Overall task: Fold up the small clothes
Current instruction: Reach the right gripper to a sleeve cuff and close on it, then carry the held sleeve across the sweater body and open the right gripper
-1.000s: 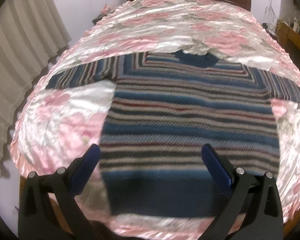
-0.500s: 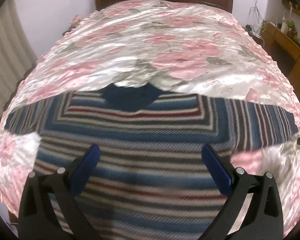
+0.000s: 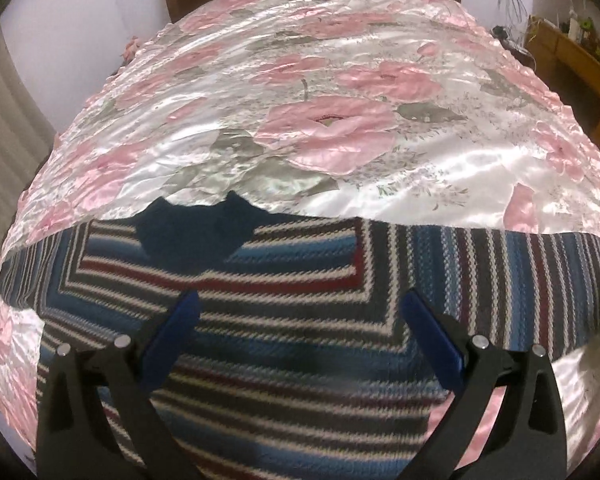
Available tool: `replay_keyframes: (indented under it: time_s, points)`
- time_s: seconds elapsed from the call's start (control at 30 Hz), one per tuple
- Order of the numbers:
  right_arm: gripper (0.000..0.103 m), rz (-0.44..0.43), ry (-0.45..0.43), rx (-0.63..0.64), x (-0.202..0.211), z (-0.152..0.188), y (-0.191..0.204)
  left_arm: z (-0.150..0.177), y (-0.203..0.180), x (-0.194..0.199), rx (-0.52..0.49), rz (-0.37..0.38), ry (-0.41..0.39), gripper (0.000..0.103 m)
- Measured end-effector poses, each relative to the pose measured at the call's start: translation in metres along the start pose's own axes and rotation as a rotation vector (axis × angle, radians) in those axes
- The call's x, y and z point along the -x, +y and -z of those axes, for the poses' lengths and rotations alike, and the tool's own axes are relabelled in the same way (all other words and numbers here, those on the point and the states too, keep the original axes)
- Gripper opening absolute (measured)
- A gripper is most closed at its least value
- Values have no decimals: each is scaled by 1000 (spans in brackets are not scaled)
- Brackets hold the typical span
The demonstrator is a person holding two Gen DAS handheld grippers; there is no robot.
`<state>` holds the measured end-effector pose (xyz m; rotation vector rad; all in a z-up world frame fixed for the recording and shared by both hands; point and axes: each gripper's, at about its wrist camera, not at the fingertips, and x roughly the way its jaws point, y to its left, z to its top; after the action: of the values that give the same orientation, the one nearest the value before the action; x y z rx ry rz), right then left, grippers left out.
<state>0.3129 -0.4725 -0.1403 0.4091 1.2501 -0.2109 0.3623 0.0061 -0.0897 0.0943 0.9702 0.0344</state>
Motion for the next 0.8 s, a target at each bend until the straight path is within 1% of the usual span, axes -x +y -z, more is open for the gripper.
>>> replay_keyframes:
  time_s: [0.03, 0.07, 0.13, 0.2, 0.23, 0.27, 0.3, 0.33, 0.4, 0.5, 0.57, 0.67, 0.8]
  points:
    - [96, -11, 0, -19, -1, -1, -3, -1, -5, -4, -6, -2, 6, 101]
    - [92, -19, -1, -33, -2, -1, -6, -1, -8, -6, -10, 1, 10, 101]
    - [81, -23, -4, -48, -4, -3, -12, 0, -12, -9, -17, 2, 16, 101]
    - [48, -13, -16, -63, -1, -3, -18, 0, -12, -11, -20, -1, 17, 101]
    - [41, -21, -14, -78, 0, -3, -22, 0, -11, -12, -21, -2, 18, 101]
    - [32, -43, -9, -92, 0, -4, -25, 0, -9, -13, -24, -6, 18, 101]
    - [25, -78, -10, -106, 2, -4, -26, 0, -5, -13, -24, -13, 18, 101]
    - [20, -89, -18, -107, 4, -4, -24, 0, 0, -13, -22, -20, 17, 101]
    - [17, -62, -54, -79, 14, -4, -14, -1, 10, -13, -18, -31, 15, 101]
    - [17, -42, -94, -27, 29, -3, 10, -1, 33, -14, -10, -60, 17, 101]
    - [17, -8, -110, 25, 36, 0, 30, -1, 49, -15, -3, -79, 22, 101]
    - [17, 28, -112, 111, 38, 7, 72, -1, 79, -14, 21, -97, 29, 101]
    - [17, 21, -90, 253, 27, 21, 145, 1, 114, -15, 58, -94, 53, 101]
